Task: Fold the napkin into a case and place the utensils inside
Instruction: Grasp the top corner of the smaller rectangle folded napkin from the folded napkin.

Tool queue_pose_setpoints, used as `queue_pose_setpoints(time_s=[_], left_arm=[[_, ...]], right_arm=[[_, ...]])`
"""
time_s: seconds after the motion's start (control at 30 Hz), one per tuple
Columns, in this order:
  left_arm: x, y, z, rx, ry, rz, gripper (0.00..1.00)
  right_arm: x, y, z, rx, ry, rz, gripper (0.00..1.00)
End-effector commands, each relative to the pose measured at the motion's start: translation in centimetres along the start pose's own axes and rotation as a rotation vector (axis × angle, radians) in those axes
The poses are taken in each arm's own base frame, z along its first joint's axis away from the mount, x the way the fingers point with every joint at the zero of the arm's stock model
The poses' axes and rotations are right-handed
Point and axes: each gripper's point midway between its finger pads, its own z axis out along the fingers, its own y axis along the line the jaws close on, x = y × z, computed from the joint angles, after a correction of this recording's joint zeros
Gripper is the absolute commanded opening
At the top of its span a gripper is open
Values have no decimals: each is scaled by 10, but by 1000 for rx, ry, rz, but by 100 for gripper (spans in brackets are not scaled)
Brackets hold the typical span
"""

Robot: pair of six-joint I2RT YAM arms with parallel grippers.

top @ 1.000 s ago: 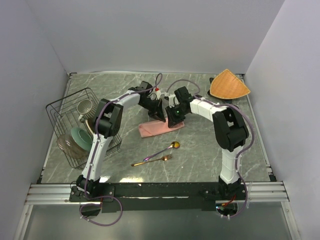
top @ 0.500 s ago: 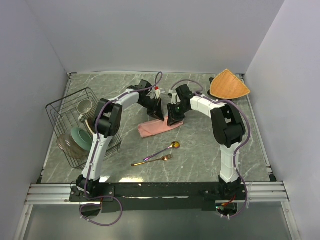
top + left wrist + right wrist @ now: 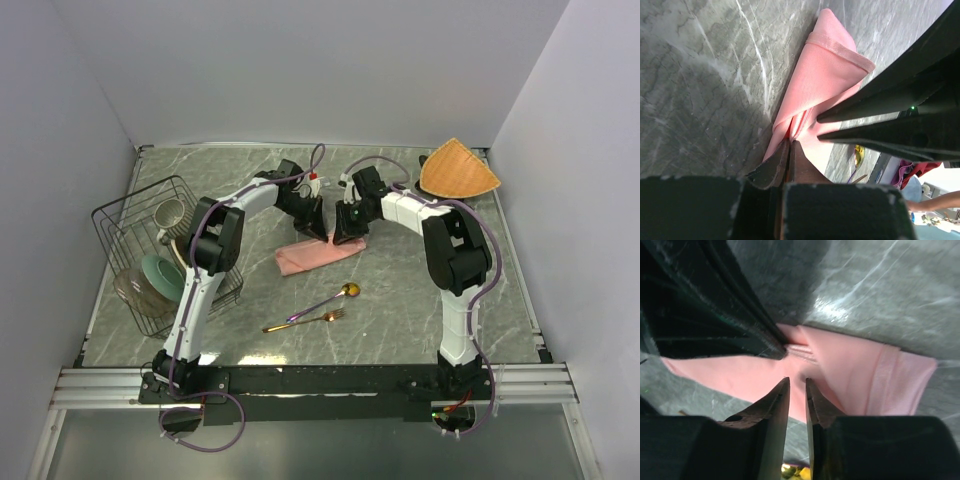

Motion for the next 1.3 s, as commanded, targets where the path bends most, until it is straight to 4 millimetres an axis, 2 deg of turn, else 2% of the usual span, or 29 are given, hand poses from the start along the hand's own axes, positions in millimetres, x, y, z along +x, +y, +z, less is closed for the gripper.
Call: queue_pose_setpoints(time_s=[0.0, 0.13, 0.17, 0.23, 0.27, 0.4, 0.5, 0.6, 0.7, 0.83, 1.07, 1.27], left_arm=[[9, 28, 0, -78, 18, -1, 1], [-2, 23, -11, -79, -6, 21, 15], [-6, 22, -17, -85, -23, 37, 22], [-20, 17, -36, -112, -78, 67, 30], [-23, 15, -41, -122, -94, 78, 37], [-39, 8, -74, -166, -145, 128, 48], [-35, 16, -82, -204, -125, 186, 54], [-18, 23, -79, -206, -59, 225, 64], [-6, 29, -72, -192, -9, 238, 67], [-3, 26, -61, -152, 16, 265, 67], [10, 8, -31, -36, 65, 251, 60], [16, 3, -19, -6, 80, 245, 50]], right_arm=[[-11, -11, 3, 72, -49, -10, 24], [-1, -25, 13, 121, -4, 8, 19], [0, -28, 14, 141, 6, 4, 17], [8, -36, 18, 165, 47, 12, 8], [10, -38, 20, 174, 53, 11, 7], [14, -43, 25, 204, 74, 6, 7], [9, -42, 26, 208, 62, 3, 7], [8, -43, 26, 213, 56, 9, 7], [9, -43, 26, 210, 56, 17, 7], [10, -42, 27, 204, 59, 21, 7], [9, -41, 25, 206, 55, 12, 8], [11, -41, 26, 203, 56, 13, 8]])
